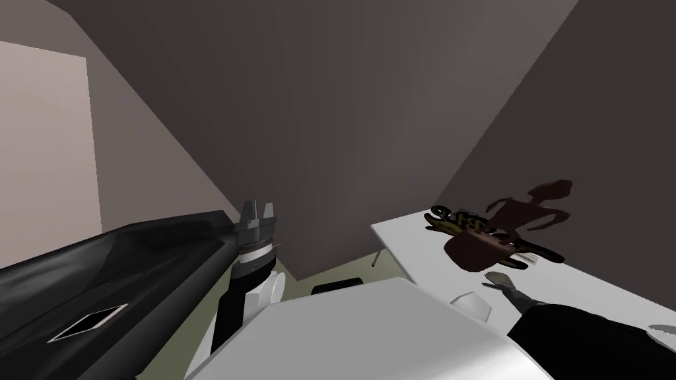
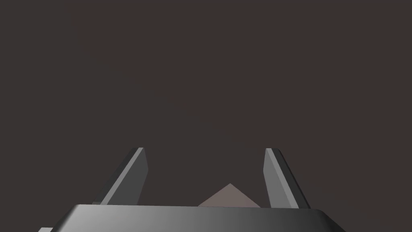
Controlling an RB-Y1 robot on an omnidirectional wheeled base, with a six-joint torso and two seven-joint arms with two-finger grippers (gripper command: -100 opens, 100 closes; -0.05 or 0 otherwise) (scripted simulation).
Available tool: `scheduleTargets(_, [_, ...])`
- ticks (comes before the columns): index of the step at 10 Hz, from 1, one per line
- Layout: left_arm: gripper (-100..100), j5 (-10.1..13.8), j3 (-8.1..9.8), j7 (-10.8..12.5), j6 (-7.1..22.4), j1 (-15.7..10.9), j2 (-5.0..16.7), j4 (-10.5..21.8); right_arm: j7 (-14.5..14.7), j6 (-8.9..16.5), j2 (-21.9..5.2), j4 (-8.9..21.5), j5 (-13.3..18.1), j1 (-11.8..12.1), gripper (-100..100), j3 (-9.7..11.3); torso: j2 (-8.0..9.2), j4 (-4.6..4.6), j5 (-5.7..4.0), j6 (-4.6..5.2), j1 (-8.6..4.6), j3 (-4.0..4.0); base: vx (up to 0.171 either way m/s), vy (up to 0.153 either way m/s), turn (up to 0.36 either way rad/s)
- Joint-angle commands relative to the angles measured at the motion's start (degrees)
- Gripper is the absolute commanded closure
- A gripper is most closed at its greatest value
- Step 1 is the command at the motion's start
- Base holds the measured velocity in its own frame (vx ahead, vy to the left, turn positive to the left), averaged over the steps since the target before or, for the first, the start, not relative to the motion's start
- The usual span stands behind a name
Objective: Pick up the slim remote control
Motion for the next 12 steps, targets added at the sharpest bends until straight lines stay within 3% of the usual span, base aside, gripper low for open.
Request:
scheduleTargets(1, [0, 0.0, 0.00, 0.0, 0.0, 0.0, 0.0, 0.0, 2.5, -0.8, -0.3, 2.5, 0.7, -0.4, -100, 0.2, 0.00, 0.00, 0.00, 0.00, 0.00, 0.00, 0.031, 0.022, 0.120])
scheduleTargets(2, [0, 0.0, 0.00, 0.0, 0.0, 0.0, 0.0, 0.0, 2.5, -0.8, -0.3, 2.5, 0.7, -0.4, -100, 0.2, 0.04, 0.01, 0.01, 0.04, -0.01, 0.02, 0.014, 0.009, -0.020])
scheduleTargets(4, [0, 0.0, 0.00, 0.0, 0.0, 0.0, 0.0, 0.0, 6.1, -2.4, -0.1, 6.1, 3.7, 0.4, -100, 1.4, 0.08, 0.02, -0.01, -0.01, -0.04, 0.05, 0.041, 0.028, 0.266])
scheduleTargets(5, [0, 0.0, 0.00, 0.0, 0.0, 0.0, 0.0, 0.0, 6.6, -2.4, -0.1, 6.4, 3.7, 0.4, -100, 1.4, -0.02, 0.00, 0.00, -0.01, 0.01, -0.01, 0.058, 0.020, 0.100])
scheduleTargets(9, [0, 0.0, 0.00, 0.0, 0.0, 0.0, 0.0, 0.0, 12.5, -4.7, 1.5, 12.2, 7.6, 1.4, -100, 4.1, -0.13, -0.03, 0.00, 0.02, -0.01, -0.07, 0.071, 0.020, 0.195])
scheduleTargets(12, [0, 0.0, 0.00, 0.0, 0.0, 0.0, 0.0, 0.0, 14.7, -5.5, 2.9, 14.3, 8.8, 1.6, -100, 5.8, 0.05, 0.01, 0.02, 0.05, 0.03, 0.03, 0.043, 0.023, 0.086])
